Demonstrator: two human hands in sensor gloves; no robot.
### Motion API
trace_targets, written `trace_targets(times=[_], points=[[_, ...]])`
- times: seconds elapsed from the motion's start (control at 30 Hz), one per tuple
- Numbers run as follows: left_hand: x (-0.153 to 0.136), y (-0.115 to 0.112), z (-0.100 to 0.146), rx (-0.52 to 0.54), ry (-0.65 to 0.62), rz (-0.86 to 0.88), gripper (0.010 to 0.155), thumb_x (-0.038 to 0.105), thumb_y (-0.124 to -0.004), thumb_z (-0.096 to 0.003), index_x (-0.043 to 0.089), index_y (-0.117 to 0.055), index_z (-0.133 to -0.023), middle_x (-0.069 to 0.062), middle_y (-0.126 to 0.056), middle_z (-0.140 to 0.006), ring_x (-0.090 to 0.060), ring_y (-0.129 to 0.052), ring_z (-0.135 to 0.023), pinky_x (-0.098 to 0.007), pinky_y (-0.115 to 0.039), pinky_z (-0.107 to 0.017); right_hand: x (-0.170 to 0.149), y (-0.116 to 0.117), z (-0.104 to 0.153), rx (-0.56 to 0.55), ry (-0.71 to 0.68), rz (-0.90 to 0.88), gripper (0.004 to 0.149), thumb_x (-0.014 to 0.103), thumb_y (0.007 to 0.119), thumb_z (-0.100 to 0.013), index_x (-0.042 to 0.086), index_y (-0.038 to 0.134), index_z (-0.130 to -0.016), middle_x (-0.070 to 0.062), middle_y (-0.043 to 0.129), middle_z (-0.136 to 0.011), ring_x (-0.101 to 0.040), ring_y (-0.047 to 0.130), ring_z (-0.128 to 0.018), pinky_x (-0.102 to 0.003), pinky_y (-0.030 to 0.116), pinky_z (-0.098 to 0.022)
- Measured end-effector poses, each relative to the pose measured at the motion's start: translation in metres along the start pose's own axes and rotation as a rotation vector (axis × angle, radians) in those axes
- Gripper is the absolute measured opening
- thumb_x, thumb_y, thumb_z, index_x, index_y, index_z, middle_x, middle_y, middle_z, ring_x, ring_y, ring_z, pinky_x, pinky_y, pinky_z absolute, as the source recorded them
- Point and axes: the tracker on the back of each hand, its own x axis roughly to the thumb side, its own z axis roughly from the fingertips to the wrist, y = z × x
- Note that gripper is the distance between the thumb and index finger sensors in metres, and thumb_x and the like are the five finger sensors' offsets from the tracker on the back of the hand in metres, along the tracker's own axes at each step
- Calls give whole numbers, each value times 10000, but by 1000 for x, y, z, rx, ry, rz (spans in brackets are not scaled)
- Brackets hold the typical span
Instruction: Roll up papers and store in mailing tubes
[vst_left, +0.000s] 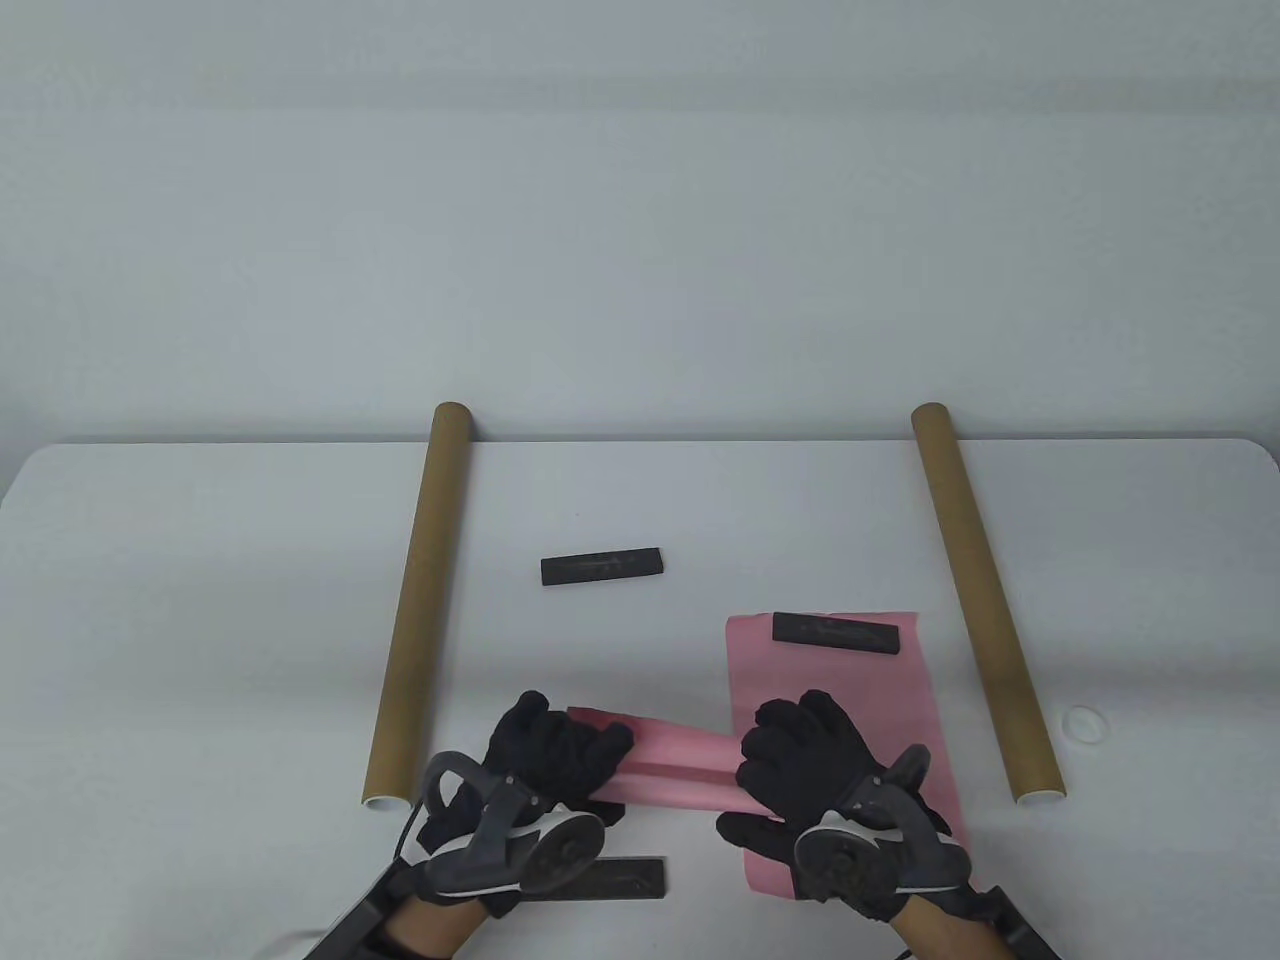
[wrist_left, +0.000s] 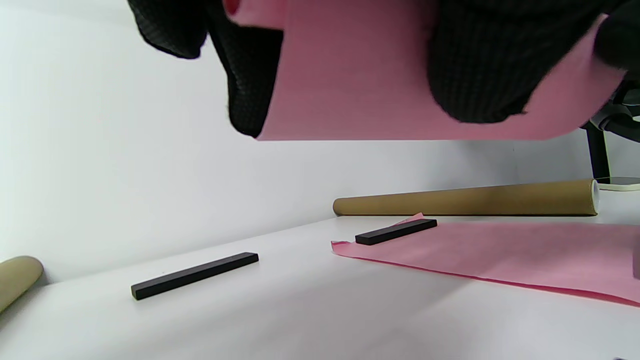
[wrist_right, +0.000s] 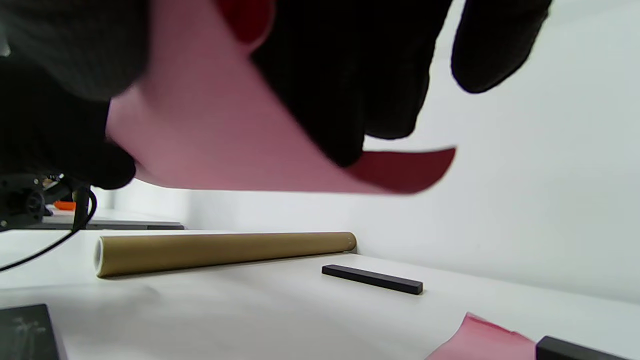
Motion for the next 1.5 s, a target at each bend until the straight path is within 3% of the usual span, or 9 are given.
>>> trace_targets(times=[0.2, 0.33, 0.43, 0.67, 0.77, 0.9, 1.07, 1.3, 1.5], points=[[-5, 1, 0, -24, 14, 58, 641, 673, -785, -333, 306, -823, -858, 126, -1019, -541, -92, -1076, -490, -482, -722, -701, 5, -3, 2, -34, -22, 101, 673, 536, 884, -422, 162, 766, -969, -140, 765, -1033, -499, 747, -975, -721, 626, -669], [-2, 4, 1, 4, 8, 16, 687, 655, -808, -341, 321, -726, -935, 80, -941, -778, -150, -1005, -712, -501, -681, -714, 5, -2, 1, -29, -14, 68, 535, 540, 844, -444, 173, 898, -830, -119, 871, -946, -471, 813, -938, -704, 658, -660], [0, 6, 1, 22, -6, -11, 640, 627, -828, -348, 322, -753, -906, 101, -955, -709, -127, -1019, -655, -496, -689, -708, 1, -1, 0, -15, 2, 4, 593, 650, 752, -425, 164, 1000, -657, -93, 998, -790, -427, 925, -851, -687, 705, -641], [-5, -2, -1, -42, 9, 42, 648, 681, -774, -333, 309, -816, -862, 123, -1017, -571, -94, -1072, -516, -480, -725, -699, 6, 0, 2, -26, -32, 74, 656, 527, 885, -426, 177, 773, -970, -133, 765, -1040, -496, 739, -985, -716, 627, -676], [-3, -2, 0, -29, 7, 16, 697, 660, -798, -340, 318, -716, -942, 73, -933, -805, -164, -999, -740, -502, -682, -714, 5, 1, 0, -10, -19, 59, 546, 551, 839, -439, 175, 902, -830, -112, 881, -939, -463, 818, -940, -703, 659, -663], [-1, 2, 0, 4, -3, -10, 650, 635, -823, -346, 320, -749, -910, 102, -962, -701, -125, -1023, -652, -491, -698, -705, -1, 1, 0, -4, 9, -54, 633, 670, 714, -419, 151, 1022, -611, -99, 1026, -741, -432, 944, -822, -690, 713, -628], [-4, 0, -2, -35, 6, 65, 634, 687, -776, -326, 303, -852, -825, 127, -1027, -495, -87, -1078, -443, -471, -744, -687, 3, 1, 1, -4, -30, 42, 725, 605, 852, -413, 157, 766, -978, -143, 760, -1042, -508, 736, -981, -718, 628, -672], [1, 5, 1, 25, -19, -20, 675, 639, -812, -349, 320, -714, -936, 79, -925, -787, -152, -990, -727, -497, -685, -707, 1, -1, 0, -20, 1, -11, 612, 655, 738, -425, 159, 996, -673, -107, 967, -840, -446, 883, -887, -692, 692, -645], [-1, 2, -1, -24, -7, 48, 656, 687, -767, -329, 302, -825, -856, 122, -1025, -535, -92, -1077, -477, -470, -739, -690, 2, 1, 2, -11, -21, 39, 711, 566, 865, -421, 157, 741, -989, -153, 722, -1065, -520, 703, -995, -727, 610, -675]])
